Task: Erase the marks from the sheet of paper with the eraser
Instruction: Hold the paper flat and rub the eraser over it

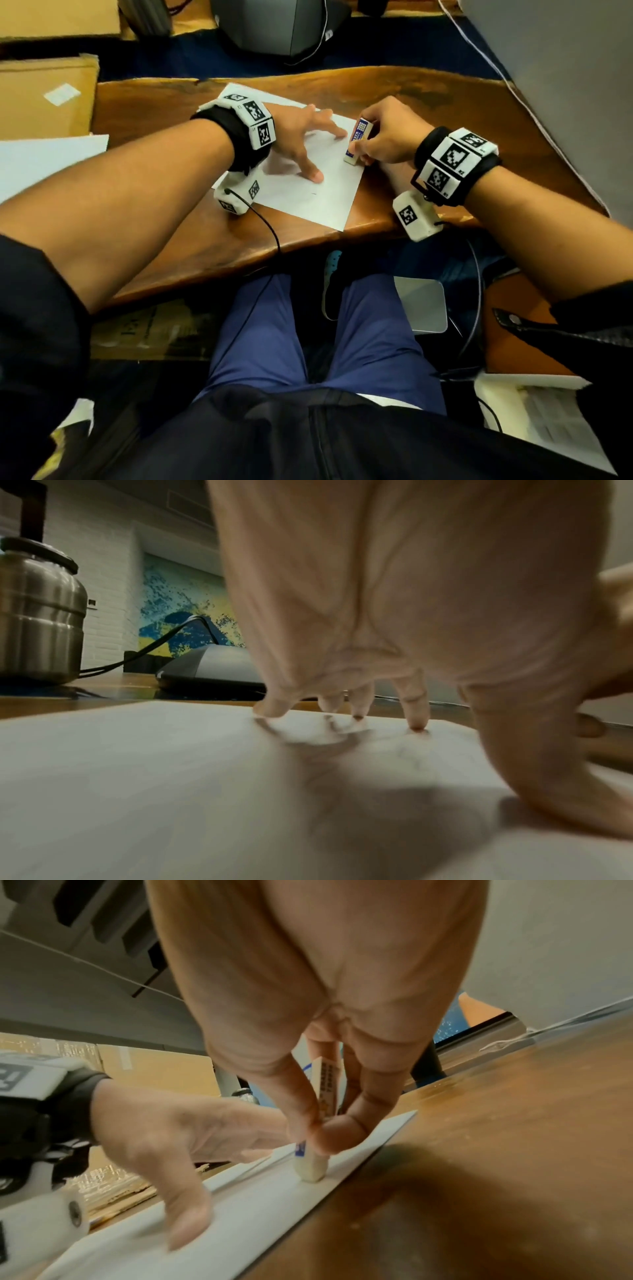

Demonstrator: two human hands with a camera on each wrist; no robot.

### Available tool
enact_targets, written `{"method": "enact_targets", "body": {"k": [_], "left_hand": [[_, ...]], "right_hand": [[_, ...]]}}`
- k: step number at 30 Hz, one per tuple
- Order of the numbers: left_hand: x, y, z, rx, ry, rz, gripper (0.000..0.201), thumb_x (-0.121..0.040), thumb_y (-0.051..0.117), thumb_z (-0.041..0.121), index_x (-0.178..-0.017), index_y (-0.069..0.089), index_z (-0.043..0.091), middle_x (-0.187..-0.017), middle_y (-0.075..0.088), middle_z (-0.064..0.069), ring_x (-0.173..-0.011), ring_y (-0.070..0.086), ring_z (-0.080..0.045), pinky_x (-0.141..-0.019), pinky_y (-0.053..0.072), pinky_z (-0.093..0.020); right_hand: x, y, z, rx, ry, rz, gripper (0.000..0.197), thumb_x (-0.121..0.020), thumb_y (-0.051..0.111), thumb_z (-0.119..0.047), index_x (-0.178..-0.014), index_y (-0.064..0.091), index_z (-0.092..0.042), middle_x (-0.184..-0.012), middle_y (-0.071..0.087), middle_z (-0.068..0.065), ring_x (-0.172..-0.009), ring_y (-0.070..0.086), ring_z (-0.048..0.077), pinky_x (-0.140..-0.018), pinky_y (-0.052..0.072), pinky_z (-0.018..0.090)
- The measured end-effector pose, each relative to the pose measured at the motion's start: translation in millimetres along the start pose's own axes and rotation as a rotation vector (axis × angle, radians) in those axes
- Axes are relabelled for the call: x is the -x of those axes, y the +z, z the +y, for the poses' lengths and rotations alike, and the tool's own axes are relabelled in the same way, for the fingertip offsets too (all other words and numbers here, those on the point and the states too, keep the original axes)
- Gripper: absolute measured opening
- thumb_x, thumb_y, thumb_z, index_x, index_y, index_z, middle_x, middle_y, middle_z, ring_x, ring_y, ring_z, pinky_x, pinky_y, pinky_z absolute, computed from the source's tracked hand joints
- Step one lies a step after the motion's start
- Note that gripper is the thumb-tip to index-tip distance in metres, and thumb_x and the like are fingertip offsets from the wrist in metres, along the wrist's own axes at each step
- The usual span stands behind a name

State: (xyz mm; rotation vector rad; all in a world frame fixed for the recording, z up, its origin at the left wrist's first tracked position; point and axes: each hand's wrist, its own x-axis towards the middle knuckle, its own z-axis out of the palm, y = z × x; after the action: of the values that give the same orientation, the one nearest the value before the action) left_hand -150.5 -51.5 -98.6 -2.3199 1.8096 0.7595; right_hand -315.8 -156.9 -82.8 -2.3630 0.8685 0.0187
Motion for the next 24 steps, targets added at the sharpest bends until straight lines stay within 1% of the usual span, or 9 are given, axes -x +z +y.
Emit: {"method": "enact_targets", "body": {"k": [3,6,8,12,15,17,19,22,24], "left_hand": [[-2.9,0.7,0.8,-0.053,0.015,0.126,0.08,-0.076,0.073,0.057,-0.145,0.033,0.049,-0.163,0.015,0.001,-0.149,0.015,-0.028,-0.118,0.013,-0.057],[-0.7,5.2,8.6,-0.054,0.072,0.173,0.067,-0.085,0.069,0.047,-0.145,0.039,0.043,-0.16,0.025,0.0,-0.145,0.025,-0.028,-0.118,0.018,-0.053],[1.6,10.4,11.7,-0.064,0.043,0.069,0.084,-0.081,0.069,0.057,-0.151,0.025,0.044,-0.164,0.009,0.001,-0.149,0.012,-0.025,-0.12,0.011,-0.05],[3.8,13.7,11.5,-0.116,0.01,-0.107,0.123,-0.058,0.072,0.072,-0.151,-0.006,0.049,-0.162,-0.02,0.007,-0.149,-0.015,-0.018,-0.12,0.0,-0.052],[4.1,10.1,14.6,-0.133,-0.009,-0.145,0.129,-0.053,0.073,0.072,-0.15,-0.009,0.049,-0.161,-0.024,0.007,-0.148,-0.019,-0.019,-0.12,0.0,-0.054],[3.3,8.0,17.7,-0.132,-0.023,-0.161,0.129,-0.05,0.072,0.073,-0.152,-0.003,0.047,-0.16,-0.026,0.006,-0.148,-0.019,-0.02,-0.12,0.0,-0.054],[2.4,7.3,19.0,-0.131,-0.017,-0.172,0.13,-0.046,0.072,0.074,-0.153,0.001,0.047,-0.16,-0.027,0.005,-0.148,-0.021,-0.021,-0.12,-0.001,-0.054],[4.7,6.4,20.9,-0.14,-0.028,-0.171,0.128,-0.054,0.075,0.069,-0.153,-0.002,0.044,-0.16,-0.027,0.005,-0.148,-0.02,-0.021,-0.12,-0.001,-0.053],[6.1,5.4,22.7,-0.145,-0.036,-0.161,0.125,-0.06,0.077,0.064,-0.152,-0.006,0.046,-0.16,-0.026,0.005,-0.149,-0.018,-0.021,-0.12,0.0,-0.053]], "right_hand": [[3.5,-3.8,11.9,0.013,0.009,0.047,0.025,-0.088,0.074,-0.023,-0.11,0.069,-0.013,-0.101,0.071,0.003,-0.081,0.068,0.012,-0.061,0.049,0.018],[6.3,-7.2,20.5,0.014,0.037,0.086,0.034,-0.088,0.073,-0.024,-0.12,0.067,-0.012,-0.116,0.069,0.007,-0.099,0.067,0.019,-0.079,0.055,0.027],[7.5,-6.1,19.9,0.028,0.023,0.111,0.034,-0.088,0.073,-0.025,-0.119,0.068,-0.011,-0.119,0.068,0.009,-0.104,0.066,0.02,-0.085,0.055,0.03],[8.2,-2.0,15.2,0.102,-0.015,0.158,0.033,-0.088,0.073,-0.029,-0.116,0.069,-0.011,-0.121,0.064,0.008,-0.115,0.058,0.024,-0.078,0.045,0.025],[16.7,7.8,7.6,0.123,-0.057,0.186,0.028,-0.088,0.071,-0.026,-0.107,0.071,-0.006,-0.113,0.064,0.013,-0.107,0.059,0.028,-0.075,0.054,0.032],[27.4,18.6,1.3,0.127,-0.141,0.153,0.021,-0.085,0.069,-0.024,-0.091,0.071,-0.004,-0.095,0.068,0.015,-0.093,0.061,0.029,-0.071,0.057,0.04],[38.1,25.8,-4.9,0.129,-0.222,0.068,0.018,-0.081,0.072,-0.024,-0.083,0.073,-0.006,-0.081,0.071,0.011,-0.078,0.066,0.025,-0.065,0.056,0.035],[35.2,18.7,-3.6,0.067,-0.163,-0.018,0.019,-0.08,0.078,-0.028,-0.091,0.076,-0.012,-0.089,0.074,0.004,-0.079,0.069,0.015,-0.067,0.058,0.028],[23.6,7.2,3.8,0.006,-0.06,0.019,0.026,-0.081,0.079,-0.029,-0.102,0.074,-0.014,-0.1,0.072,0.002,-0.086,0.068,0.011,-0.066,0.055,0.02]]}}
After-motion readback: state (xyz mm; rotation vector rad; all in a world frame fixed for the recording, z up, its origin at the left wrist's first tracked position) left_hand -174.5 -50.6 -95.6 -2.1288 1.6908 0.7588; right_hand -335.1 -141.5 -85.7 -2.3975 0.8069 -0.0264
